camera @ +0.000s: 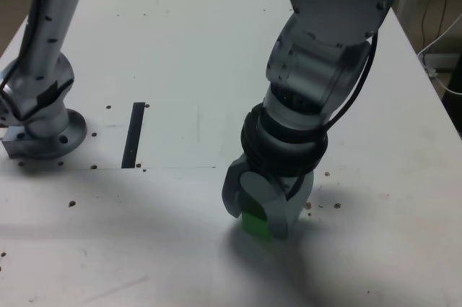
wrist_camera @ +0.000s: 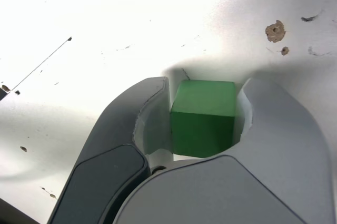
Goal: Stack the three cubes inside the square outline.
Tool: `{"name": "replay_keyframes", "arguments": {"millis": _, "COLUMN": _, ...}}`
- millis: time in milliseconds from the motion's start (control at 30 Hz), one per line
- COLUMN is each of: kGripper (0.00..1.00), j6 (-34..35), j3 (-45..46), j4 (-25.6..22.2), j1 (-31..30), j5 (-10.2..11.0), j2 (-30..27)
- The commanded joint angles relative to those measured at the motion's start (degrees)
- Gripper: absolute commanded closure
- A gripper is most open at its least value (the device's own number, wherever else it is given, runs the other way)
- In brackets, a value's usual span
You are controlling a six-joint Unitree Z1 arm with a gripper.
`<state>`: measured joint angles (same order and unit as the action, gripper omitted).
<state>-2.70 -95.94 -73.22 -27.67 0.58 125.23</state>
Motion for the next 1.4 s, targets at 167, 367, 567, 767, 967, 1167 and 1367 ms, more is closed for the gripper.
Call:
{"name": "replay_keyframes", "arguments": {"millis": 167, "kGripper": 0.78, "j6": 0.12, "j3": -0.77, "j4": -1.66, "j1": 0.36, "j5": 0.12, "j2": -0.35}}
{"name": "replay_keyframes", "arguments": {"millis": 367, "kGripper": 0.78, "j6": 1.13, "j3": -3.69, "j4": -8.47, "j1": 1.97, "j5": 2.15, "j2": -4.14}}
{"name": "replay_keyframes", "arguments": {"millis": 567, "kGripper": 0.78, "j6": 1.74, "j3": -8.80, "j4": -15.58, "j1": 5.85, "j5": 4.48, "j2": -8.28}}
{"name": "replay_keyframes", "arguments": {"millis": 767, "kGripper": 0.78, "j6": 1.91, "j3": -13.19, "j4": -19.15, "j1": 11.35, "j5": 5.41, "j2": -10.59}}
{"name": "replay_keyframes", "arguments": {"millis": 967, "kGripper": 0.78, "j6": 1.91, "j3": -14.90, "j4": -19.51, "j1": 16.67, "j5": 4.56, "j2": -10.67}}
{"name": "replay_keyframes", "arguments": {"millis": 1167, "kGripper": 0.78, "j6": 1.90, "j3": -14.64, "j4": -19.27, "j1": 20.15, "j5": 3.56, "j2": -10.51}}
{"name": "replay_keyframes", "arguments": {"millis": 1367, "kGripper": 0.78, "j6": 1.68, "j3": -13.22, "j4": -18.65, "j1": 22.27, "j5": 2.71, "j2": -9.89}}
